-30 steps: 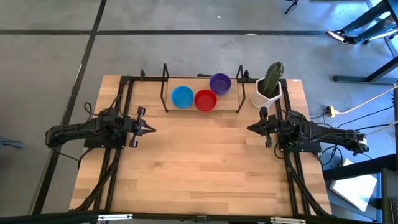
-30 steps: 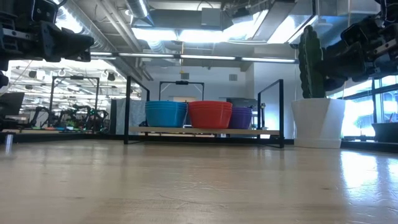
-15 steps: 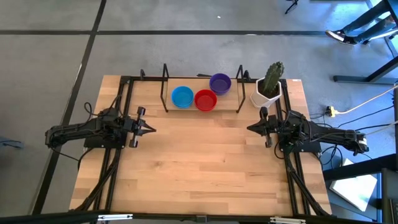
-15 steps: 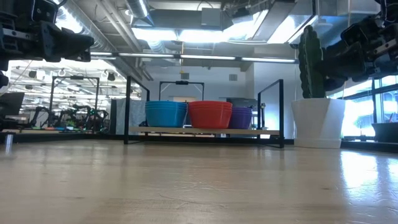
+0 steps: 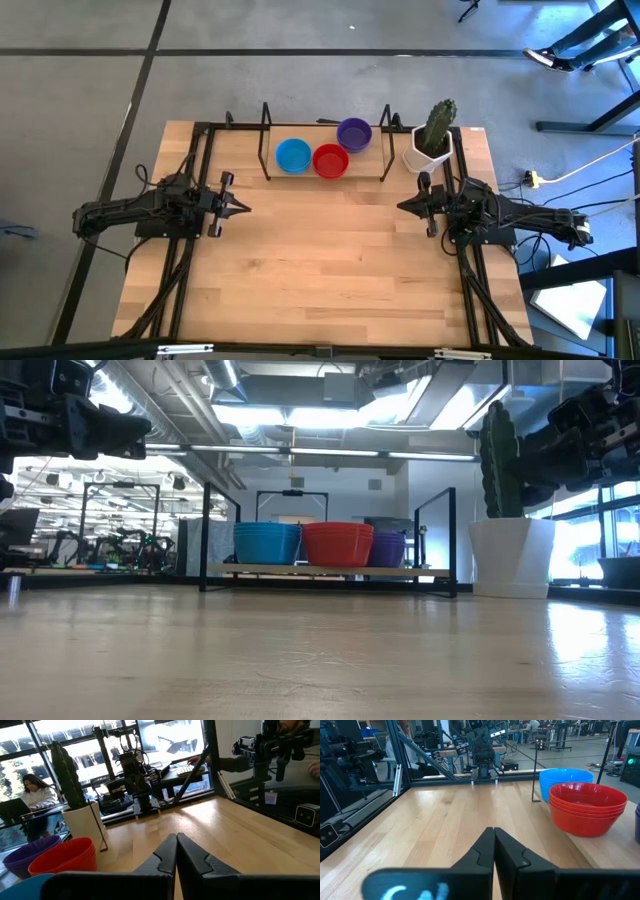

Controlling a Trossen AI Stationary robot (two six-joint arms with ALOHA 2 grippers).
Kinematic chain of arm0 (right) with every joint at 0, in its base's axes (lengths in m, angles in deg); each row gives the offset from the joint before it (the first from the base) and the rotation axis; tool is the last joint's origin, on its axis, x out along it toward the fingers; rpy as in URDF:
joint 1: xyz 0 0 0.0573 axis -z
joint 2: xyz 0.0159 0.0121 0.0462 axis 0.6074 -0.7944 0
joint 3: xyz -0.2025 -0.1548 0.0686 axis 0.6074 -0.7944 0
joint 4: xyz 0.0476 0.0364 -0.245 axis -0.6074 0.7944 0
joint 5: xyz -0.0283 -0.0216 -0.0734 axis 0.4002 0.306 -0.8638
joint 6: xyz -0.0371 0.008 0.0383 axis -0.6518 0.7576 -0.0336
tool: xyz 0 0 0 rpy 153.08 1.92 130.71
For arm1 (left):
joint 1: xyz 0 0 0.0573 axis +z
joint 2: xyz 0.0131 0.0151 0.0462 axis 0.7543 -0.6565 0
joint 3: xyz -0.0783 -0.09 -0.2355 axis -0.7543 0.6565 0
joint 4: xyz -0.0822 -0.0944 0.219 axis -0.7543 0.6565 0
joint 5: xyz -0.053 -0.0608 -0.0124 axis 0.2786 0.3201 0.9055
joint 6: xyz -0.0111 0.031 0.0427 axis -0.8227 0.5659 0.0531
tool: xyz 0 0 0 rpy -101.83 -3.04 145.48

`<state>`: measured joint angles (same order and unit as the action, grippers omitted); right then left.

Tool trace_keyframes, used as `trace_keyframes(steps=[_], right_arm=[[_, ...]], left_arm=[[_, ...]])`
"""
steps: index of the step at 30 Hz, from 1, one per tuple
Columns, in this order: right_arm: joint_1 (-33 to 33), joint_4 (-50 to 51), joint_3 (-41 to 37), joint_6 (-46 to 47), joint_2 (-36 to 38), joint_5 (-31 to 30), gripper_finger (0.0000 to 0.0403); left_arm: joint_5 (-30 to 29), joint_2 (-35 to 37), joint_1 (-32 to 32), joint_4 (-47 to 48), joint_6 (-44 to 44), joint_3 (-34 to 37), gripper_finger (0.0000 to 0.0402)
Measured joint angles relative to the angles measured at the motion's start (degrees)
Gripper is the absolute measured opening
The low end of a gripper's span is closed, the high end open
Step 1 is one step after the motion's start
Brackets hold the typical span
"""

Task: Pick & Place Mini bowls
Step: Return to Home Position

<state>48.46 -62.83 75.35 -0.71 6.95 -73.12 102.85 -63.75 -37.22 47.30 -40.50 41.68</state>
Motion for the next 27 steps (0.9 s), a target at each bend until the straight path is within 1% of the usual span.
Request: trace_keyframes(steps=[10, 18, 27], right_arm=[[0.01, 0.0, 0.0, 0.0, 0.0, 0.0, 0.0008], [0.01, 0.0, 0.0, 0.0, 0.0, 0.0, 0.0008], [0.0, 0.0, 0.0, 0.0, 0.0, 0.0, 0.0008]], left_arm=[[-0.02, 0.0, 0.0, 0.0, 0.02, 0.0, 0.0004], [-0.02, -0.02, -0.01, -0.02, 0.0, 0.0, 0.001], [-0.02, -0.02, 0.0, -0.02, 0.02, 0.0, 0.0006]])
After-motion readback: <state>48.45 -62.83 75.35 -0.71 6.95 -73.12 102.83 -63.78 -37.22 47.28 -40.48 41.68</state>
